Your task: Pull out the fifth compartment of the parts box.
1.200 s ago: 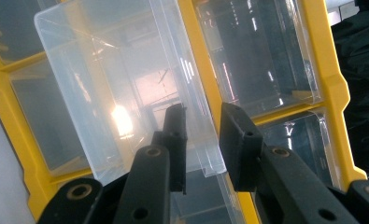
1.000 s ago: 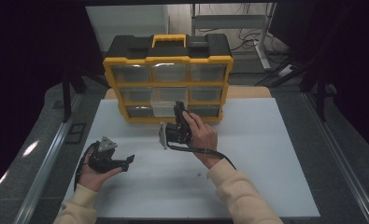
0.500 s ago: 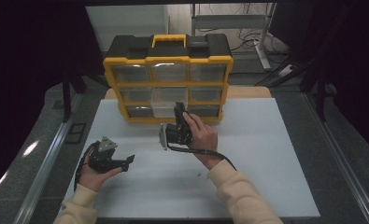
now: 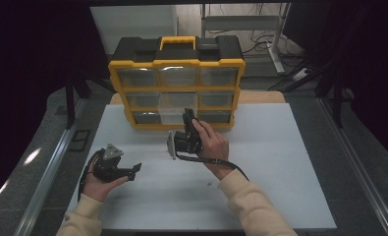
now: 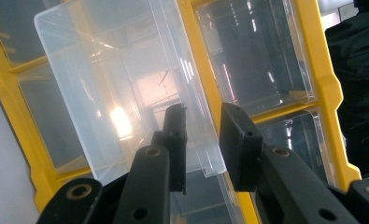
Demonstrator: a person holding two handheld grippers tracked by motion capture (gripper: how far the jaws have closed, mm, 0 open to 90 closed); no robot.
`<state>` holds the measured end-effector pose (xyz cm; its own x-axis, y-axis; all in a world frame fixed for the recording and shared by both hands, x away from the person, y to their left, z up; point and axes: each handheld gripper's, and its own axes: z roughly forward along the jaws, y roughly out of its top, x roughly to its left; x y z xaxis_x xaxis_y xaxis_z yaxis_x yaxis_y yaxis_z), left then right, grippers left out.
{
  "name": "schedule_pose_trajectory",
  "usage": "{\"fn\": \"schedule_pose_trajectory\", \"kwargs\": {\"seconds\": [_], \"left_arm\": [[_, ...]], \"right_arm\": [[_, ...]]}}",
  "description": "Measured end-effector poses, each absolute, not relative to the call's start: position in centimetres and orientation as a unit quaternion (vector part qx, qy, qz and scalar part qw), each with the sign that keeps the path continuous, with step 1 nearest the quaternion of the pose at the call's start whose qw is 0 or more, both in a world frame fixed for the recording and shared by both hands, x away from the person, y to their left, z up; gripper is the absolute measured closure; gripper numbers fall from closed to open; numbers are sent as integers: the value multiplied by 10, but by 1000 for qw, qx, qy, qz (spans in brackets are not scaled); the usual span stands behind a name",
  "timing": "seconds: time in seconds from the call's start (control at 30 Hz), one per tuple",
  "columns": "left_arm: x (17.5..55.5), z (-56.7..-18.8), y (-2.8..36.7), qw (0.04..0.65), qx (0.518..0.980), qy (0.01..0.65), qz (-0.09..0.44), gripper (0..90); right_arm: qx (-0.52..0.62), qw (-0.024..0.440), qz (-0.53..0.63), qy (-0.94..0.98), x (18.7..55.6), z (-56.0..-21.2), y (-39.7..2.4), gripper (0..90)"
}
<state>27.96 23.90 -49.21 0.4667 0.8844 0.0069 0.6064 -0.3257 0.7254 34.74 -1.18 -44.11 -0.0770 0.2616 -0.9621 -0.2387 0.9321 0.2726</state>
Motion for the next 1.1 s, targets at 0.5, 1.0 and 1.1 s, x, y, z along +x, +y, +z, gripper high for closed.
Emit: {"fn": "schedule_pose_trajectory", "kwargs": {"seconds": [0.5, 1.0, 1.1], "left_arm": [[280, -492, 239, 335, 789, 472, 207, 126], [279, -492, 238, 335, 788, 473, 207, 126], [279, -492, 239, 335, 788, 473, 207, 126]], "right_arm": [[9, 678, 188, 710, 345, -442, -12, 717], [6, 678, 191, 710, 342, -446, -11, 709], [8, 674, 194, 713, 343, -445, -12, 701]]}}
